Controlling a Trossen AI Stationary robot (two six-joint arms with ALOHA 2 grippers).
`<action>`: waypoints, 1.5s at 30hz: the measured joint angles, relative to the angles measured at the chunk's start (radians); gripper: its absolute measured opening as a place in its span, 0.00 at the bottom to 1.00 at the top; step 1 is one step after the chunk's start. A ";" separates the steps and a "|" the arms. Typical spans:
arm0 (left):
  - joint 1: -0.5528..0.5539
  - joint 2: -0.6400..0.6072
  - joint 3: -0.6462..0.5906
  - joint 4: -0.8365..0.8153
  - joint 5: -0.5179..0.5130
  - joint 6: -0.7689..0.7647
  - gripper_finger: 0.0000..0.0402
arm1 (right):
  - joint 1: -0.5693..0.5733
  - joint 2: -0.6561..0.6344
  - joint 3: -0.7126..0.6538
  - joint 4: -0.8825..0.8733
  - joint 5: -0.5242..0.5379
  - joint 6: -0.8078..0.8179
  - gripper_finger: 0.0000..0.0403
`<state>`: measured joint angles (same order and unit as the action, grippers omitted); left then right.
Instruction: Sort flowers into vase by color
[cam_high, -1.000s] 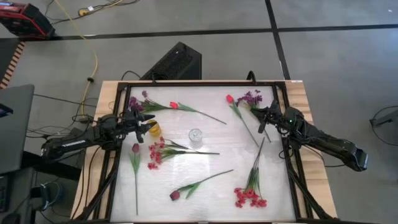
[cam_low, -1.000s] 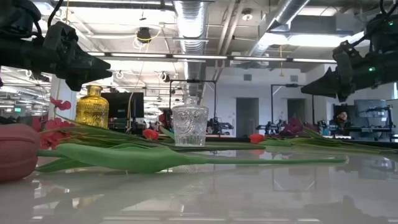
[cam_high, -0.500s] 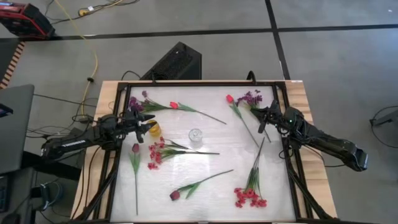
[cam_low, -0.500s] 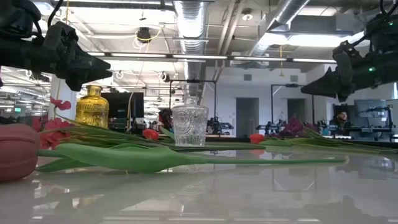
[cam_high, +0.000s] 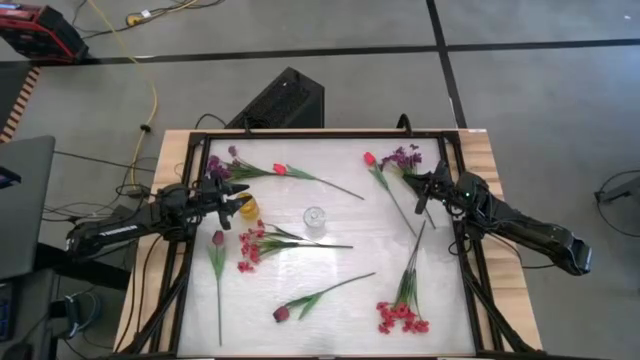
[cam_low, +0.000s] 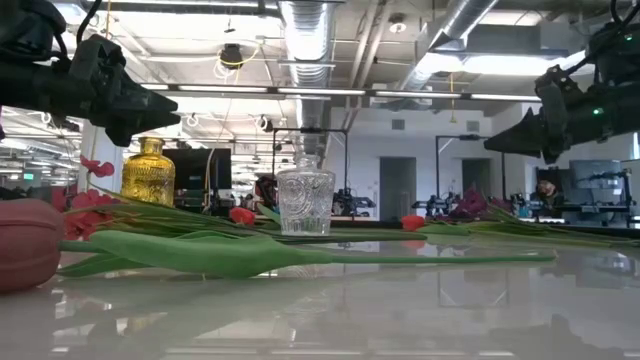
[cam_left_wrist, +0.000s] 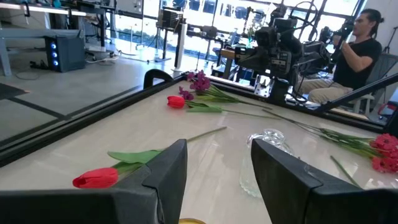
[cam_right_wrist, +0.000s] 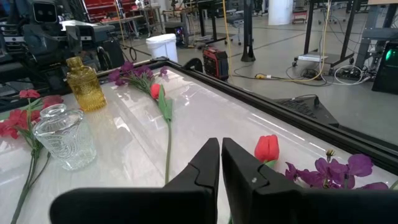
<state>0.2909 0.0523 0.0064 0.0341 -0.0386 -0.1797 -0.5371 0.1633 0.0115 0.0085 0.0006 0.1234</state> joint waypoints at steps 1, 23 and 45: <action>0.000 0.000 0.000 0.000 0.000 0.000 0.42 | 0.000 0.000 0.000 0.000 0.000 0.000 0.12; 0.000 0.000 0.000 0.000 0.000 0.000 0.42 | 0.000 0.000 0.000 0.000 0.000 0.000 0.12; 0.000 0.000 0.000 0.067 -0.097 -0.135 0.42 | 0.000 0.000 -0.001 0.033 -0.002 0.173 0.12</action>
<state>0.2909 0.0521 0.0063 0.1010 -0.1360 -0.3148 -0.5369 0.1633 0.0101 0.0413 -0.0011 0.2961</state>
